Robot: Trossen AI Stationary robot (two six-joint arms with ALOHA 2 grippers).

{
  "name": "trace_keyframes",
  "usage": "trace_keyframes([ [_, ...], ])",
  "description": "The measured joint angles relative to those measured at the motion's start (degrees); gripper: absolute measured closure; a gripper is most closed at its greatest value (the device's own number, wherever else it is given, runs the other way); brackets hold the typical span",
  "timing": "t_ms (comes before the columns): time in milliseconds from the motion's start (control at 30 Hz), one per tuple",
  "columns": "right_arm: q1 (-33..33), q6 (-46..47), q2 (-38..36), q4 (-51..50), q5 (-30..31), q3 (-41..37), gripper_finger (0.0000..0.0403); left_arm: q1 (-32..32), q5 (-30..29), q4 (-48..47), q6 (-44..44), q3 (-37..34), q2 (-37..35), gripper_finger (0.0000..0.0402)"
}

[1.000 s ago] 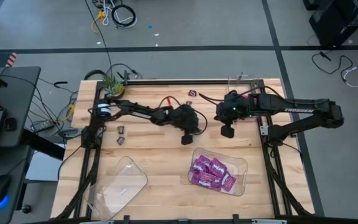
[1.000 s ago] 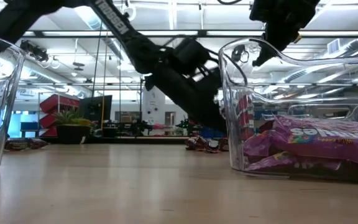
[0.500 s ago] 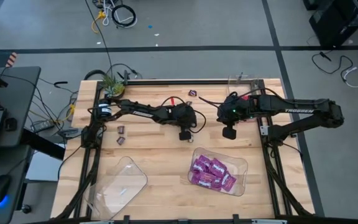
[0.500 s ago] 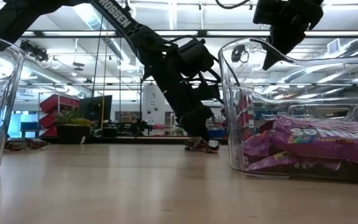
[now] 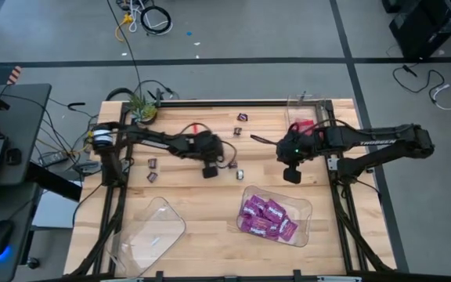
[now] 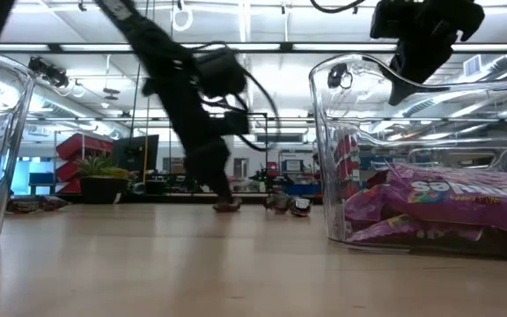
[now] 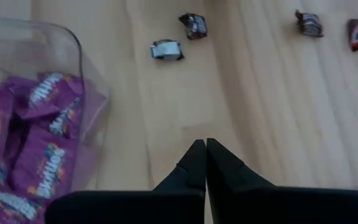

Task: Sort candy
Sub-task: Move the brown candies closer to the center, then move the bottom right transparent bin beside the top right transparent bin

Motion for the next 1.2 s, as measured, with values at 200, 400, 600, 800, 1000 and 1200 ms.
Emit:
trace_keyframes([
  [200,4.4,5.8,2.5,12.4,-3.0,-2.2,0.0374,-1.0,0.8,10.0,-3.1,-13.4,-13.6,0.0401],
  [400,7.2,2.9,10.2,19.6,-3.7,-1.8,0.0299,-3.6,1.0,13.7,-3.8,-18.4,-23.8,0.0401],
  [600,7.0,1.5,18.6,20.2,-4.0,2.6,0.0235,-5.8,1.1,13.3,-4.0,-18.8,-26.5,0.0401],
  [800,6.4,0.0,24.4,18.4,-6.7,7.0,0.0241,-6.7,1.1,13.2,-4.0,-18.8,-26.5,0.0401],
  [1000,5.2,-0.1,26.9,17.1,-9.3,9.2,0.0329,-7.0,1.1,13.2,-3.9,-18.7,-26.5,0.0401],
  [1200,4.5,-0.5,26.8,16.7,-10.8,9.3,0.0392,-7.0,1.1,13.0,-3.9,-18.7,-26.5,0.04],
])
